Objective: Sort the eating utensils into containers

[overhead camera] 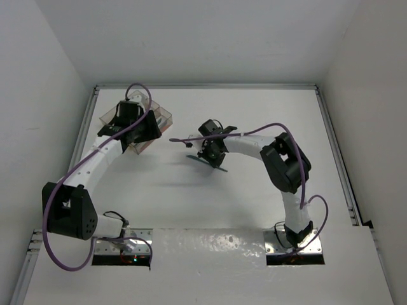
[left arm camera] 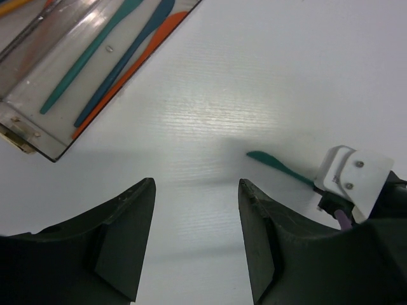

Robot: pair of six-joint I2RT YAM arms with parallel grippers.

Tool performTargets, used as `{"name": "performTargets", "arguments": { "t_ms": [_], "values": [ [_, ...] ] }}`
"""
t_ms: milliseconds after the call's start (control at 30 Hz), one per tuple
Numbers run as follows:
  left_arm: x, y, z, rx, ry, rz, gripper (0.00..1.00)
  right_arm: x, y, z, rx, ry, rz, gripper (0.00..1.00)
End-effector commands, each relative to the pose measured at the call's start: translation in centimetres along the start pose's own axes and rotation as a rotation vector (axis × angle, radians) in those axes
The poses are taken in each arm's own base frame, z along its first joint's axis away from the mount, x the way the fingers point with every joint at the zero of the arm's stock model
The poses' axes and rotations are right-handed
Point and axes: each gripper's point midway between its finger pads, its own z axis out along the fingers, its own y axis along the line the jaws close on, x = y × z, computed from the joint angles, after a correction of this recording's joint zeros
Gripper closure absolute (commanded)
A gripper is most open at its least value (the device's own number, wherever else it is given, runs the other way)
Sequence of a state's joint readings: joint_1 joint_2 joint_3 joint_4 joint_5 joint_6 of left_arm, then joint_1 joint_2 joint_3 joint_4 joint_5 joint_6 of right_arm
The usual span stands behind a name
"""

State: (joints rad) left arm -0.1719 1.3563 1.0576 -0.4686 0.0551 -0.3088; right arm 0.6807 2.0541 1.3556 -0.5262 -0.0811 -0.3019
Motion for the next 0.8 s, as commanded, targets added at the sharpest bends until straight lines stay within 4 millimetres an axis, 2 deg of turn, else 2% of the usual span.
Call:
{"name": "performTargets", "arguments": {
  "t_ms": [0, 33, 67, 133, 200, 267, 400, 433, 533, 700, 767],
  "values": [
    [0.2, -1.5, -0.7, 0.083, 0.006, -0.032, 0.48, 3.4, 1.8, 1.8, -0.029, 0.107, 0.092, 1.0],
    [0.5, -1.7, -0.6, 0.098, 0.013, -0.039, 0.48, 2.6, 1.8, 1.2, -0.024, 0.068, 0.107, 1.0],
    [0.8, -2.3, -0.7, 0.132, 0.02, -0.056, 0.48, 2.9, 2.3, 0.9, -0.026, 0.057, 0.159, 1.0],
    [1.1, -2.9, -0.9, 0.17, 0.023, -0.075, 0.48, 0.3, 2.1, -0.8, -0.009, -0.073, 0.208, 1.0],
    [1.3, -4.0, -1.3, 0.23, 0.026, -0.104, 0.48, -0.8, 2.7, -1.7, -0.012, -0.151, 0.325, 1.0],
    [1.3, -5.2, -1.9, 0.287, 0.027, -0.129, 0.48, -2.4, 2.9, -3.3, -0.015, -0.224, 0.458, 1.0],
    [0.7, -6.8, -2.8, 0.311, -0.004, -0.137, 0.46, -3.5, 4.0, -5.1, -0.034, -0.322, 0.655, 1.0],
    [0.7, -7.7, -3.3, 0.328, -0.013, -0.139, 0.46, -4.2, 3.9, -6.3, -0.033, -0.37, 0.727, 1.0],
    [0.9, -9.4, -3.6, 0.362, -0.024, -0.147, 0.45, -4.8, 4.1, -7.4, -0.051, -0.43, 0.838, 1.0],
    [2.1, -12.6, -3.1, 0.421, -0.021, -0.139, 0.45, -6.8, 4.1, -10.3, -0.09, -0.575, 0.907, 1.0],
    [2.1, -13.3, -2.9, 0.437, -0.017, -0.144, 0.45, -7.6, 4.3, -11.4, -0.106, -0.609, 0.912, 1.0]
  ]
}}
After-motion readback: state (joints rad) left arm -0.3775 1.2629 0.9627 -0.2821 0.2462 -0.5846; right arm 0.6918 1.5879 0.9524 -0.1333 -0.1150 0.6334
